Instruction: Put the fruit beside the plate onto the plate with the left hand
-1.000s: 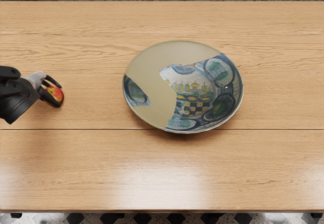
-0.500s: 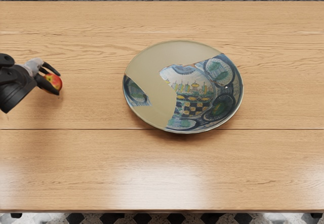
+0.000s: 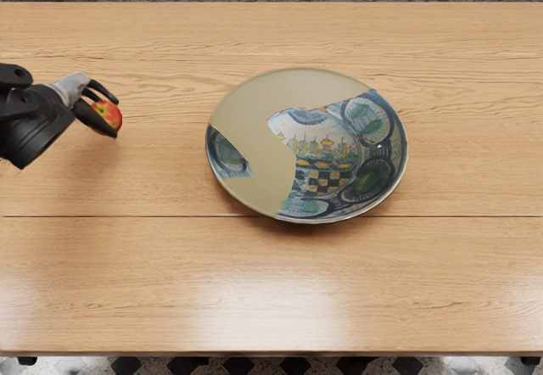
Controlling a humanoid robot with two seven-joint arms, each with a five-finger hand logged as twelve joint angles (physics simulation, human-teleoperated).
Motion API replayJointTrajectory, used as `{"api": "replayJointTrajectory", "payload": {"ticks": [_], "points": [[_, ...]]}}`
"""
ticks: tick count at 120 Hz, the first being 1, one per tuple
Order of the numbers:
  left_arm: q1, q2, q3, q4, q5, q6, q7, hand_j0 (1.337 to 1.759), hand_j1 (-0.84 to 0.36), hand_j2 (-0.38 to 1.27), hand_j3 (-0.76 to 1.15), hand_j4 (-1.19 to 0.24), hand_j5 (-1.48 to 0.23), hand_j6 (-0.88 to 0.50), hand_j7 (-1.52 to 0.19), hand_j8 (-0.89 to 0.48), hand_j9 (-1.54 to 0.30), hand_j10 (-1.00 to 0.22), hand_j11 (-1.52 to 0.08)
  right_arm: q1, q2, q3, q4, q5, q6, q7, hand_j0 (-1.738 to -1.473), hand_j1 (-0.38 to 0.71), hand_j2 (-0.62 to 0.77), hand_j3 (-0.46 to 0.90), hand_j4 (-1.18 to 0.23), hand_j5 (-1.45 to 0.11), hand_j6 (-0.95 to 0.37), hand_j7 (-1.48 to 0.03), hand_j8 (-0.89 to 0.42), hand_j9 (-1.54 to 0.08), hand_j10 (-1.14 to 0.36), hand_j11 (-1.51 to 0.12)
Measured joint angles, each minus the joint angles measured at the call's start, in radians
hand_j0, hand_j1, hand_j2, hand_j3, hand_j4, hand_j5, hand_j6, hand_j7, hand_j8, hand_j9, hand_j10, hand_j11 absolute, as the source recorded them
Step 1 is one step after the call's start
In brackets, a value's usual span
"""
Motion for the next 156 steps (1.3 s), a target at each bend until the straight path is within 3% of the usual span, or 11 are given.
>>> {"api": "replayJointTrajectory", "payload": {"ticks": [47,128,156], "points": [[-0.047,-0.093,-0.063,-0.004,-0.002,-0.001,0.0,1.657,-0.26,0.2,0.0,-0.55,-0.74,-0.48,-0.73,-0.46,-0.73,-0.55,-0.73,0.0,0.0,0.0,0.0,0.0,0.0,0.0,-1.658,-0.35,0.0,0.0,0.0,0.0,0.0,0.0,0.0,0.0,0.0,0.0],[-0.05,-0.206,-0.172,-0.004,-0.007,0.0,0.001,1.657,-0.26,0.14,0.0,-0.55,-0.73,-0.48,-0.73,-0.42,-0.73,-0.55,-0.73,0.0,0.0,0.0,0.0,0.0,0.0,0.0,-1.658,-0.35,0.0,0.0,0.0,0.0,0.0,0.0,0.0,0.0,0.0,0.0],[-0.046,-0.258,-0.186,-0.004,-0.008,0.001,0.001,1.657,-0.27,0.19,0.0,-0.55,-0.73,-0.5,-0.73,-0.44,-0.72,-0.55,-0.72,0.0,0.0,0.0,0.0,0.0,0.0,0.0,-1.658,-0.35,0.0,0.0,0.0,0.0,0.0,0.0,0.0,0.0,0.0,0.0]]}}
